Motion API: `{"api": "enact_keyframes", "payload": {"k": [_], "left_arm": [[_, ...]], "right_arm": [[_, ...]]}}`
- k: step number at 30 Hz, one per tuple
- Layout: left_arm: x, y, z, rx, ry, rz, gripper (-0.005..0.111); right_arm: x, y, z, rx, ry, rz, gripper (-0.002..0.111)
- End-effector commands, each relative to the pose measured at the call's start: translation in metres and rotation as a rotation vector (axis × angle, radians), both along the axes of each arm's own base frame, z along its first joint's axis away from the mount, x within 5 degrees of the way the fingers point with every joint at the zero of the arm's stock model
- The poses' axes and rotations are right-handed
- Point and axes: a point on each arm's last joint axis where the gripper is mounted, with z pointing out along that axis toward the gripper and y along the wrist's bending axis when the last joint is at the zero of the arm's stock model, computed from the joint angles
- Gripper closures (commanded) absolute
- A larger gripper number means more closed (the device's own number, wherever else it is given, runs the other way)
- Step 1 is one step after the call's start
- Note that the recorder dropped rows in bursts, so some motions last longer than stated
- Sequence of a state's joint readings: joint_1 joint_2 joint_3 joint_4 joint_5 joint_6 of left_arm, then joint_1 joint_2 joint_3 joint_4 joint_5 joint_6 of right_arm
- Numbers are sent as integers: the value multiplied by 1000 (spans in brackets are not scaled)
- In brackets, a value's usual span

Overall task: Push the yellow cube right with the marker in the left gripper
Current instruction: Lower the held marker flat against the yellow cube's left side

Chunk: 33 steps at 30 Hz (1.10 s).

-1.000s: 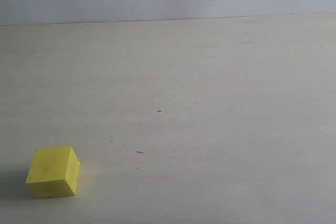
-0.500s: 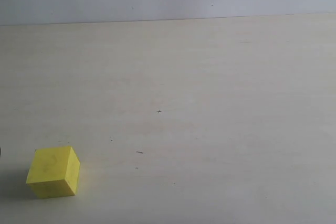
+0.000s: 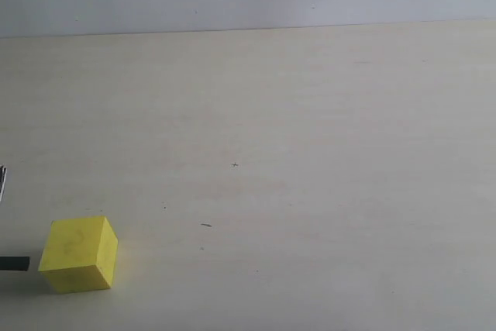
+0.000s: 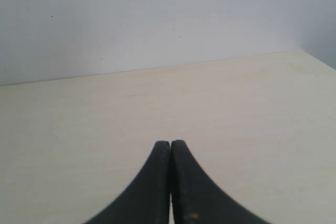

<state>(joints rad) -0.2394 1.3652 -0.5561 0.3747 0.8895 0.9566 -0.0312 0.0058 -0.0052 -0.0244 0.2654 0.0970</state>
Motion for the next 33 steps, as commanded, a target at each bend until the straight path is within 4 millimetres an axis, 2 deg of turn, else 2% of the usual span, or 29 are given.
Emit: {"api": "enact_keyframes", "payload": {"k": [1,6,17,21,25,27,30,33], "left_arm": [[5,-1,-5,-4,-13,-24,107],[10,-4,-12,-34,-49,-40,107],[12,9,-15,-9,-31,-6,107],[12,8,-17,-24,-15,5,107],[7,17,-18,-54,57,29,107],[11,21,-19,-85,23,11,107],[19,17,-19,-125,-58,-36,107],[20,17,-19,-129,-69,-41,107]], "right_arm": [[0,0,-1,-8,-6,-6,108],[0,0,-1,-8,-6,-6,108],[0,0,-1,-8,-6,-6,108],[0,0,-1,-8,-6,-6,108],[0,0,-1,-8,-6,-6,108],[0,0,-1,-8,-6,-6,108],[0,0,-1,-8,-6,-6,108],[0,0,-1,-8,-6,-6,108]]}}
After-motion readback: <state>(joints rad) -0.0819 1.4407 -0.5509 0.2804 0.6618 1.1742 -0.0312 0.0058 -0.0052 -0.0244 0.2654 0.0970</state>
